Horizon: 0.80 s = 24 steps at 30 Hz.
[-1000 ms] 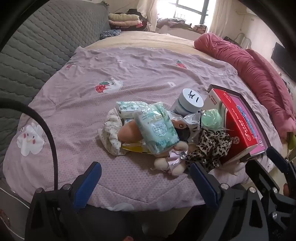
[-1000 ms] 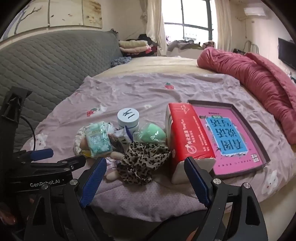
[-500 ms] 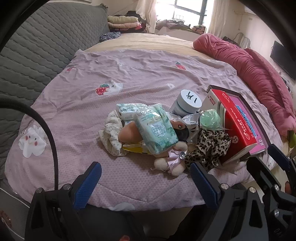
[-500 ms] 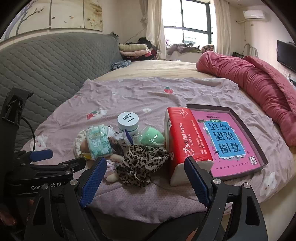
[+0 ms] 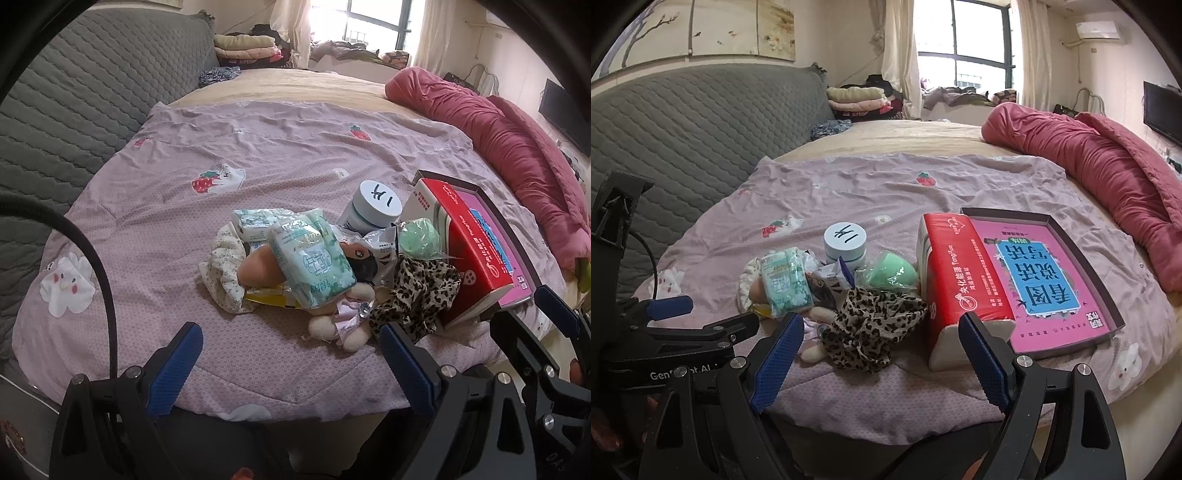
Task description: Organize soft objects
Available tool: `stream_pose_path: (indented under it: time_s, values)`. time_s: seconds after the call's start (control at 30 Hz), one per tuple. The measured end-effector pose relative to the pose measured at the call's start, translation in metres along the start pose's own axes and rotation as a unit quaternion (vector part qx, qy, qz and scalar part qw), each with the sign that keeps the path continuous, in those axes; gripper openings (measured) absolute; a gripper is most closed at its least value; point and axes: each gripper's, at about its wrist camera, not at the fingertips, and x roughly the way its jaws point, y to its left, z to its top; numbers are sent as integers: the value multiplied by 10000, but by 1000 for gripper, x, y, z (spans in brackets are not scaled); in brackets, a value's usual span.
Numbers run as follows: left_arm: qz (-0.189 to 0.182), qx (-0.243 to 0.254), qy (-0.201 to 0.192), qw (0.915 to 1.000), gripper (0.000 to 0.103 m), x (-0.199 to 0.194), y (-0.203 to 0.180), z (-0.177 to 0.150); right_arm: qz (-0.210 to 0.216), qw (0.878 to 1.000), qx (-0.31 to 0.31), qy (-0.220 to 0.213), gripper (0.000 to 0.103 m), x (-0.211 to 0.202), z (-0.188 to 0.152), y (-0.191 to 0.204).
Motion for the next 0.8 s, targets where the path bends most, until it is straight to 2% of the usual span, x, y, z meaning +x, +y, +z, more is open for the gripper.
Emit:
stream_pose_path:
  time_s: [0.8]
  values:
    - [-1,12,-60,10000,97,-7,1,0,34,10000,9,-48,87,-2,-1,-3]
